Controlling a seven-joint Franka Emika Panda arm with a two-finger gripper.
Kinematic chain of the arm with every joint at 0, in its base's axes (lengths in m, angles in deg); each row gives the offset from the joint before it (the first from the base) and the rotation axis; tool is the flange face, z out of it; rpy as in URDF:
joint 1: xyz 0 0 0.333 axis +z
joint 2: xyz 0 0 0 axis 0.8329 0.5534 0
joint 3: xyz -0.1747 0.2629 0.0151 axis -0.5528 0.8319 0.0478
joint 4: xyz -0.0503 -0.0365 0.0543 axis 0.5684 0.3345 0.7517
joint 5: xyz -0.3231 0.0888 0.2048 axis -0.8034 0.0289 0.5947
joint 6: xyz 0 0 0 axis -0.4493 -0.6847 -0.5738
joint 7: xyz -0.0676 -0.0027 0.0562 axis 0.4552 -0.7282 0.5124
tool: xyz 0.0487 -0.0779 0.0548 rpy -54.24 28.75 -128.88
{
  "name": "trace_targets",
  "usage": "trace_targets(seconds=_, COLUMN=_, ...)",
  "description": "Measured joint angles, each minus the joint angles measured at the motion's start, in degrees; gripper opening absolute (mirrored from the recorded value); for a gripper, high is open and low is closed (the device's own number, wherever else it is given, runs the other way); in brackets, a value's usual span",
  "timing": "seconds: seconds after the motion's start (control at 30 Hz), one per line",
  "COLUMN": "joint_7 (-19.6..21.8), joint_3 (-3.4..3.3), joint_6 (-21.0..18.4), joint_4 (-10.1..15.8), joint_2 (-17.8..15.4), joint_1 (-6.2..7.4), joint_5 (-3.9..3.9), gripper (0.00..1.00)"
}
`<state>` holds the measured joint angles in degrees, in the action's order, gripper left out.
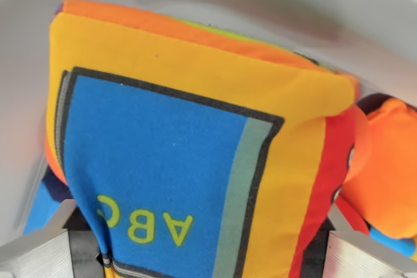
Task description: Pick an object from the bin
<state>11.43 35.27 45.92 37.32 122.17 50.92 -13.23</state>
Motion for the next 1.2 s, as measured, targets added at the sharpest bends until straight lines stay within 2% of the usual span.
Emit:
trace_targets(seconds=0.57, joint_7=1.0, joint_3=-1.03, joint_6=-7.5, joint_4=-1.8, joint_2=-5.9, joint_1=0.62, joint_5=-1.75, gripper=0.0)
trace_targets(seconds=1.2, joint_7=1.9, joint_3=-1.8, joint_6=-16.9, joint_4=-7.0, joint_2=-10.2, joint_1=0.93, joint_5=-3.19, gripper=0.0)
